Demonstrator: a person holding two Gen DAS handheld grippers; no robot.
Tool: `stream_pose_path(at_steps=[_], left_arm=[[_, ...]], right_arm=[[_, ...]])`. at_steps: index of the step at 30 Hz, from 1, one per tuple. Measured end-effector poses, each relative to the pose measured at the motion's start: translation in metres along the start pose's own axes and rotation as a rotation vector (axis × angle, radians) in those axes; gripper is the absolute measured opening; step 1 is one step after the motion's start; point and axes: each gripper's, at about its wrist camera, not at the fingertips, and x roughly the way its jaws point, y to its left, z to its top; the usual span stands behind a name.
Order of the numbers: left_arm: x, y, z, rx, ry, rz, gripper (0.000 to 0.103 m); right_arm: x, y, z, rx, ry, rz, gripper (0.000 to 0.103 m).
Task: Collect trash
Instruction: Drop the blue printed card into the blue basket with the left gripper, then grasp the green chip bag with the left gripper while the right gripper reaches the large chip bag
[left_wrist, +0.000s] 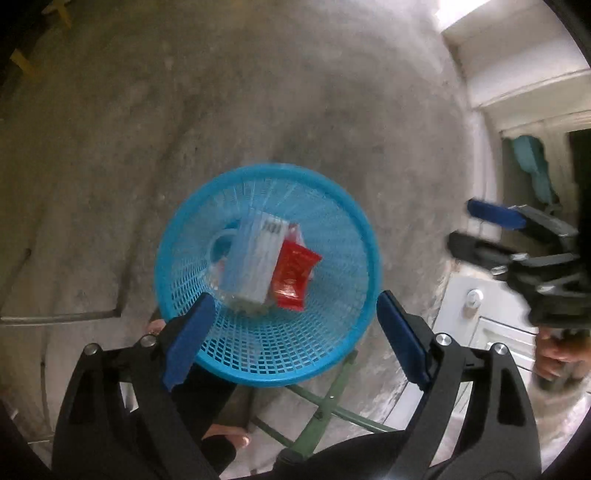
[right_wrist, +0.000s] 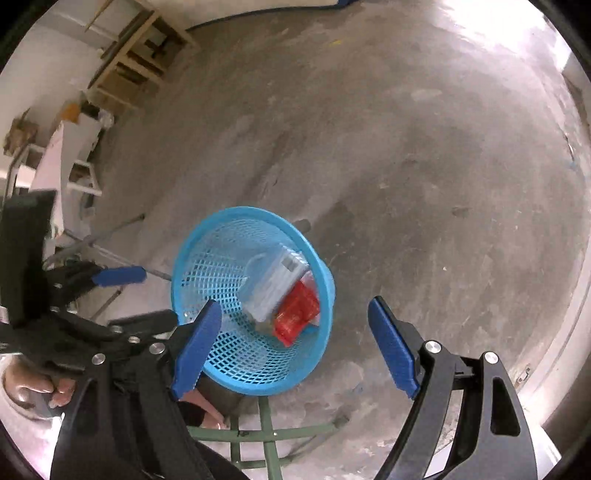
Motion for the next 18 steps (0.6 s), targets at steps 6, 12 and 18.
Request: stream_pose_path(at_steps=[6,12,18], left_arm=[[-0.135,-0.003,-0.05,-0.001,-0.218,-0.081,0.085],[-0.283,0.04,-0.15,-0.148,-0.565,-0.01,0.085],[-0.37,0.108,-0.279,-0.417,-0.777,0.328,0.086]], right_arm=[[-0.013,0.039,0.007,-0.072,-0.019,0.07,0.079],[-0.041,0.103,0.015,-0.207,-0.068,0.142,0.079],[-0.061,0.178,0.018,-0.343,-0.083,0.229,0.079]])
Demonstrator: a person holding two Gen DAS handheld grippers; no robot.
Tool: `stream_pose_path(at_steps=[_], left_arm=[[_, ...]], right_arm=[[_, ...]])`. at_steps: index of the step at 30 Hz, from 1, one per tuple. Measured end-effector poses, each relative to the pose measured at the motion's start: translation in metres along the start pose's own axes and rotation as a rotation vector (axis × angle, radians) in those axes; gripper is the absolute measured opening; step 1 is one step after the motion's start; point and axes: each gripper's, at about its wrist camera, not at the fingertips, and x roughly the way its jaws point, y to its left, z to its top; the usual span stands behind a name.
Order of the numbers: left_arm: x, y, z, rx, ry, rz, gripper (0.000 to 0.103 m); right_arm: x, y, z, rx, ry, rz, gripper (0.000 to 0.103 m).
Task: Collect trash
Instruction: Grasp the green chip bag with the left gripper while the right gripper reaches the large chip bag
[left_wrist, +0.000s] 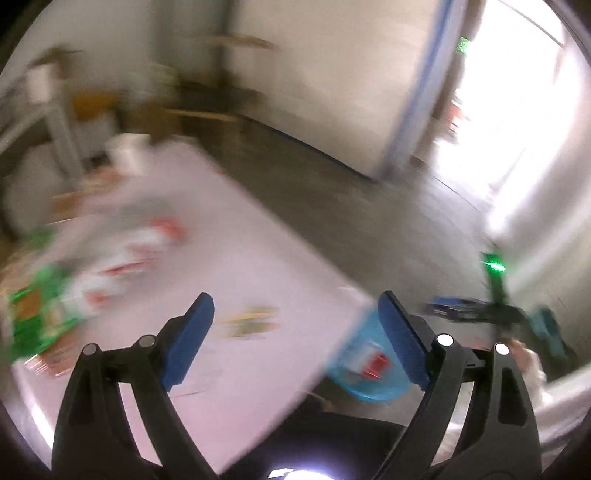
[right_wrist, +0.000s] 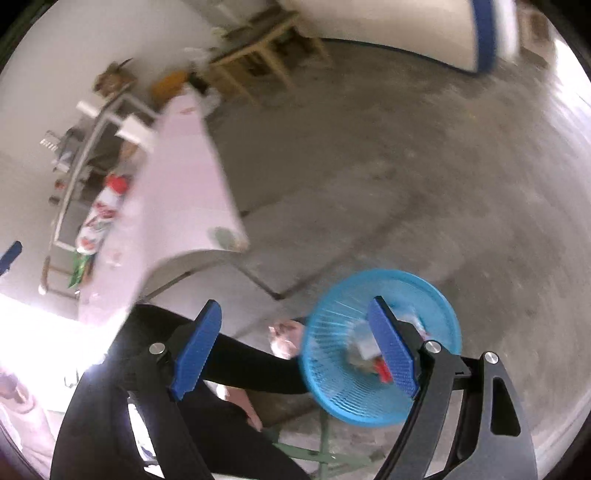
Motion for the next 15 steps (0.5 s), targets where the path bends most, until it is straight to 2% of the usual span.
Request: stream_pose_path(at_steps=[4,7,9,10,12,14,15], left_arm=[[-0.057,0.093,-0.02,-0.202,-0.107,0.164,0.086],[-0.078,0.155,-0.04,-0.333,-0.159,0.201,0.088],[-0.075,0.183,-0.052,-0.379,-0.146,0.243,0.088],[-0.068,0.197,-0.06,-0.398,-0.125,0.268,0.088],[-0.055,0.22,-0.072,-0.411,-0.105,0.263,0.088],[-0.039,0.231,-0.078,-0.368,-0.083,0.234,0.088],[-0.028,0.232,-0.078,-0.315,-0.064,0.216,0.088]], right_arm=[[0.0,0.053,0.025,-0.093,-0.004,0.051,0.079],[0.0,0.086,0.041,-0.15,-0.013,0.086,0.079],[0.006,0.114,0.053,-0.201,-0.016,0.108,0.08],[0.009,0.127,0.058,-0.226,-0.018,0.115,0.08],[0.017,0.158,0.065,-0.29,-0.015,0.134,0.082],[0.027,0.187,0.069,-0.348,0.002,0.159,0.082],[0.03,0.198,0.07,-0.369,0.009,0.17,0.082]])
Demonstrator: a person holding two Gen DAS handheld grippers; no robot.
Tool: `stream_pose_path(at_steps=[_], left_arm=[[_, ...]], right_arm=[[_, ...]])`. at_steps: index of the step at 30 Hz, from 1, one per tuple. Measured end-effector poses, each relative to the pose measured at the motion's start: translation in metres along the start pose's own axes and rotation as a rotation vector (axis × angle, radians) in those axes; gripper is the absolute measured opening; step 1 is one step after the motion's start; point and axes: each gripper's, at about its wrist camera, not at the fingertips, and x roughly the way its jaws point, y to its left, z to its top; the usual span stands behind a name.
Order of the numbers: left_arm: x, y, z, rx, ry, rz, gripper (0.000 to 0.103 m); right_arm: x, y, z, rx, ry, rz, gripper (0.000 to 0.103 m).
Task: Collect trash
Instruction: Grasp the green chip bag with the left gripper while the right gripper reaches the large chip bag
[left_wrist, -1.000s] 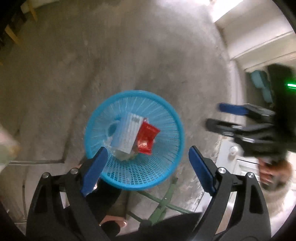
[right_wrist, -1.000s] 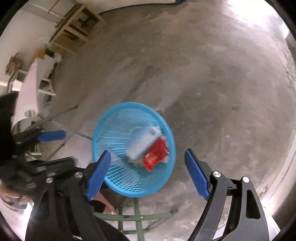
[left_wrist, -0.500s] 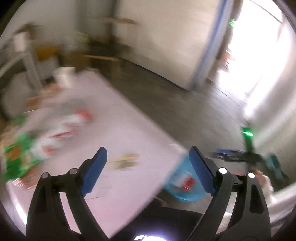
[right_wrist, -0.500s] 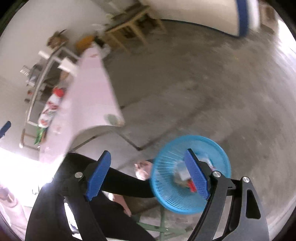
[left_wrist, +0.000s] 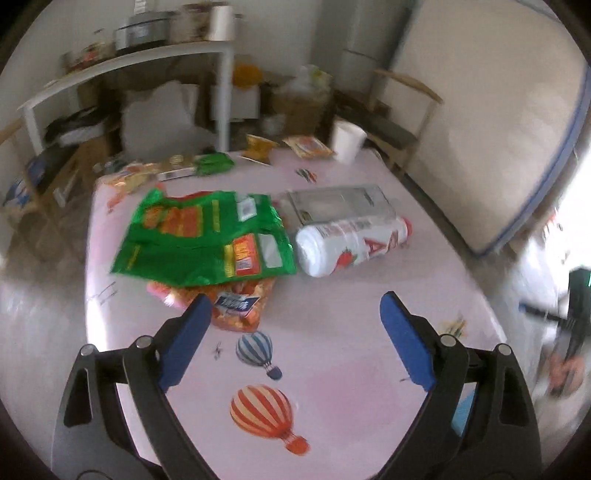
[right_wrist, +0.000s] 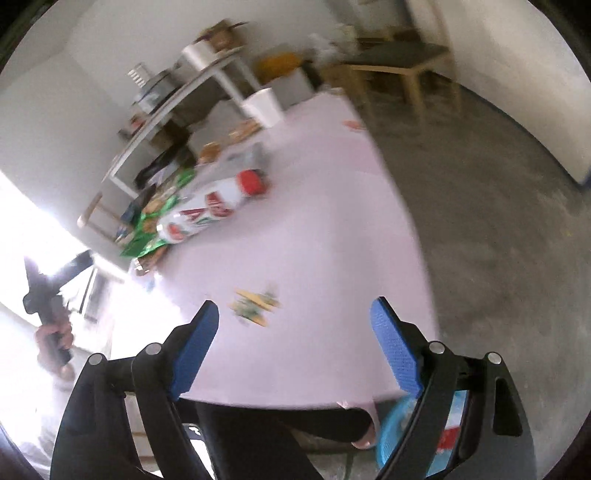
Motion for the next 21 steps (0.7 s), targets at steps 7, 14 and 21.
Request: stream_pose_path(at_steps=[7,14,21], left_arm=[[0.052,0.042,0.007,-0.022,0.052,0.056,0.088],[0.063,0.18,0.005,-0.445,-0.012,0.148,0.089],[0.098,0.238,0.003,-0.578,0.053,0.061,0.063]], right_arm=[[0.035,0.053,0.024,-0.09,0.035,0.047,0.082],[0.062,0.082,0.046,-0.13,0.061,0.074,0.082],[0.077,0.101,0.052,-0.136,0.079,0.078,0.082]])
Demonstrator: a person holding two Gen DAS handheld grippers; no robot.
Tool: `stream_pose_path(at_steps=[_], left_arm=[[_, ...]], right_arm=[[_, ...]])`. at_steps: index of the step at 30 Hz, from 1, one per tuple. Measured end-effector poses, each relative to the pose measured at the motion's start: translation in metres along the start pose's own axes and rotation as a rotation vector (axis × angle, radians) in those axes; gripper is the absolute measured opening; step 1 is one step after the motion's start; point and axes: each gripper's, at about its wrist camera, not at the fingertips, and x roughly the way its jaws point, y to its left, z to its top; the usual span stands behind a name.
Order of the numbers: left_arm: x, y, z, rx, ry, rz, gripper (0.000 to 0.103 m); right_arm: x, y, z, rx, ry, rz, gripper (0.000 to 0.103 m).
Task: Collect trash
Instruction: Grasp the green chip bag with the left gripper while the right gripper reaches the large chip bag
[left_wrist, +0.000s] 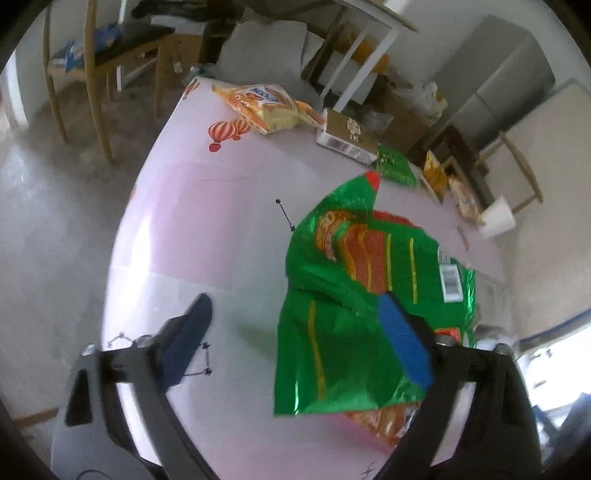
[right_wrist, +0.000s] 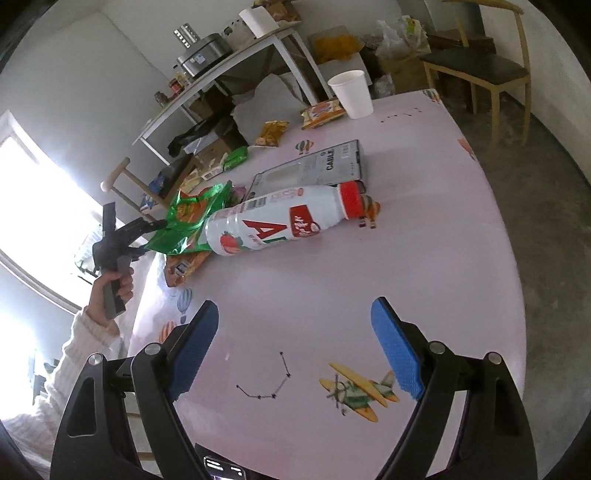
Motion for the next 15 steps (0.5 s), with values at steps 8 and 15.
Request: stream_pose_path(at_steps=[8,15], left_arm=[[-0.047,0.008,0.0,-0.028,-0.094,-0.094,0.001],[-0.112,0.035,-0.005,-0.11,-0.232,-0.106,0.0]], right_arm=[[0.019,0.038,0.02,-0.098,0.026,0.04,0.082],[0.045,0.082,0.035,-0.207,0.073,0.103,0.082]])
